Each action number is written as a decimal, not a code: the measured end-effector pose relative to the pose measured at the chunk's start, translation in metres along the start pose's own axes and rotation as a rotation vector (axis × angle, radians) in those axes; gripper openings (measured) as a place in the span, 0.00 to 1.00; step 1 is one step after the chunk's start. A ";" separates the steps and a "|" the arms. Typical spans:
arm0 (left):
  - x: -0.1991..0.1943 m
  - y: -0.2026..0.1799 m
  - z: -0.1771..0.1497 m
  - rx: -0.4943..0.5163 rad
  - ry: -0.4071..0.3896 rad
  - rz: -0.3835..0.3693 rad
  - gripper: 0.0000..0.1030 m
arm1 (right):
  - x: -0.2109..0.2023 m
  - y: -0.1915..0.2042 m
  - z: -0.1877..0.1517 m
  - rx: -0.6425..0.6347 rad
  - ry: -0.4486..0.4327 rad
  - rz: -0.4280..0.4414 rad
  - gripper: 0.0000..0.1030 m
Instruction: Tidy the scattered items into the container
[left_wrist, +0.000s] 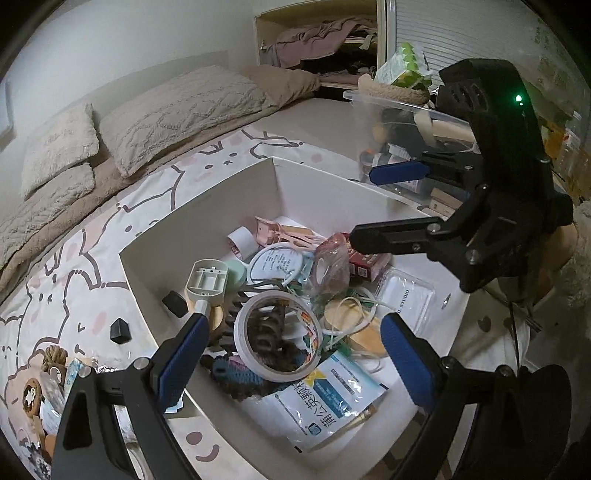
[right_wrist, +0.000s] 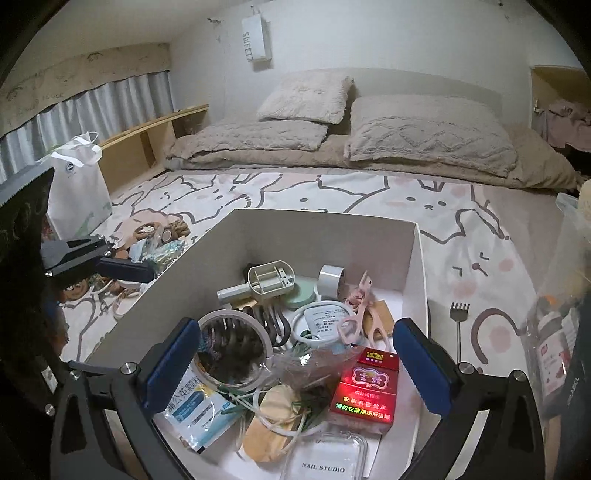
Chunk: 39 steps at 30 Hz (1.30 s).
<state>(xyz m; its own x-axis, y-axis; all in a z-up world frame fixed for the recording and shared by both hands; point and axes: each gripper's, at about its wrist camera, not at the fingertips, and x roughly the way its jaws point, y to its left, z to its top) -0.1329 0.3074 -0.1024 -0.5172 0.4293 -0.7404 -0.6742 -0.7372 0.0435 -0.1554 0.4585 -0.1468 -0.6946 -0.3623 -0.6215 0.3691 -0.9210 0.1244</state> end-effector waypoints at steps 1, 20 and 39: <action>0.000 0.000 0.000 0.001 0.000 0.000 0.92 | 0.000 0.000 0.000 -0.001 -0.002 0.000 1.00; 0.002 -0.002 -0.001 -0.003 0.005 0.003 0.93 | -0.008 -0.007 0.001 -0.009 -0.003 -0.011 1.00; -0.030 0.020 -0.002 -0.043 -0.059 -0.004 0.93 | -0.019 0.003 -0.004 -0.028 -0.028 -0.077 1.00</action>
<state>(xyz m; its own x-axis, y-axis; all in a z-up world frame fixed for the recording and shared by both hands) -0.1298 0.2789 -0.0806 -0.5454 0.4618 -0.6995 -0.6540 -0.7564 0.0106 -0.1390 0.4633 -0.1381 -0.7385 -0.2944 -0.6066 0.3304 -0.9422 0.0551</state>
